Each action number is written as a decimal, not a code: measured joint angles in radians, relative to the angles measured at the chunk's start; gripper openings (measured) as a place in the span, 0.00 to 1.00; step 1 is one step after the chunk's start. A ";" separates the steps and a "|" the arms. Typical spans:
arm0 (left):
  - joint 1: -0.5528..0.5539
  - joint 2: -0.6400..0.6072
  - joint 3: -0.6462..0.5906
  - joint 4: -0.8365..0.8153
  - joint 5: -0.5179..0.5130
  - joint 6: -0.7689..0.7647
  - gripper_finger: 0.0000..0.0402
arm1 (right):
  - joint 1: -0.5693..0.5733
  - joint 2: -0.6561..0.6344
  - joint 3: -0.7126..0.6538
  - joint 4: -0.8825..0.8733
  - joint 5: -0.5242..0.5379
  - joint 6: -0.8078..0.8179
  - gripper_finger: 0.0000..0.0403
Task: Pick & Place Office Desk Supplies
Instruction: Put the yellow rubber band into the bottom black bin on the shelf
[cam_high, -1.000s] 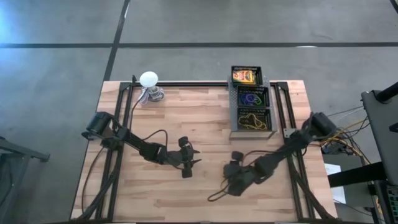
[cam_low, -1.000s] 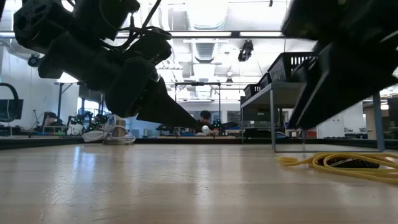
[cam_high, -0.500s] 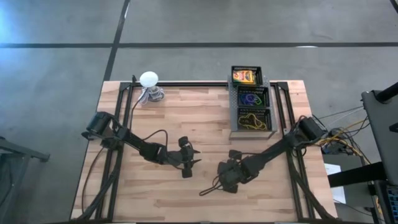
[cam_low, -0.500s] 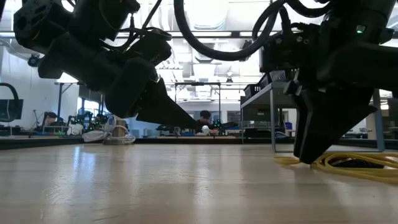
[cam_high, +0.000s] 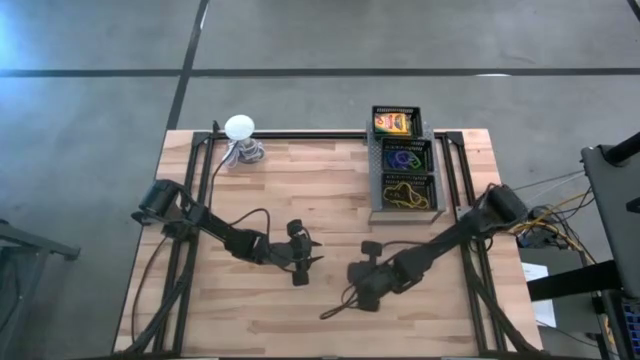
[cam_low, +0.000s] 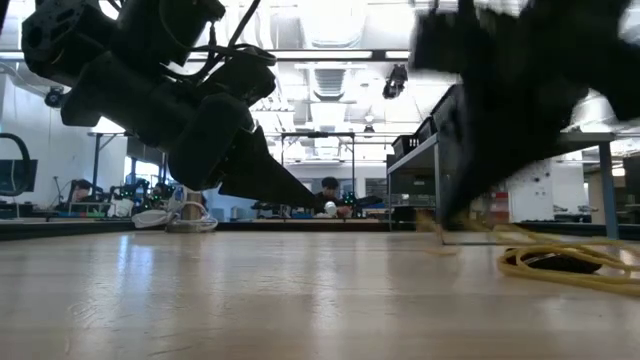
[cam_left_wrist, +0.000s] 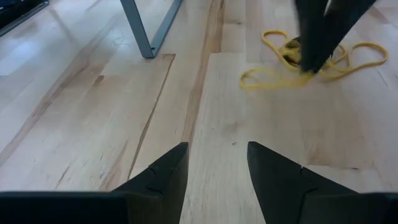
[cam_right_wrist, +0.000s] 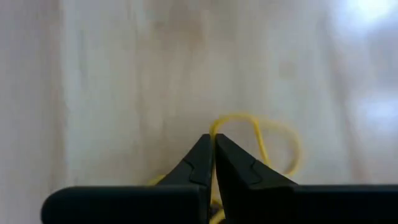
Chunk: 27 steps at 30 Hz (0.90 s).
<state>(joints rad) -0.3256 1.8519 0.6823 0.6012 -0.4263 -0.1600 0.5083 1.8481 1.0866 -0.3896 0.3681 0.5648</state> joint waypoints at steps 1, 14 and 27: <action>0.000 0.000 0.000 0.000 0.000 0.000 0.42 | 0.005 -0.023 0.007 0.011 0.029 -0.014 0.02; 0.000 0.000 0.000 -0.001 0.000 0.003 0.42 | 0.054 -0.373 0.034 -0.003 0.546 -0.262 0.02; 0.000 0.000 0.000 -0.001 0.000 0.002 0.42 | -0.288 -0.731 0.031 -0.274 0.241 -0.526 0.02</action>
<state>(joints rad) -0.3256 1.8519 0.6823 0.6006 -0.4259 -0.1577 0.2204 1.1172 1.1179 -0.6633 0.6089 0.0387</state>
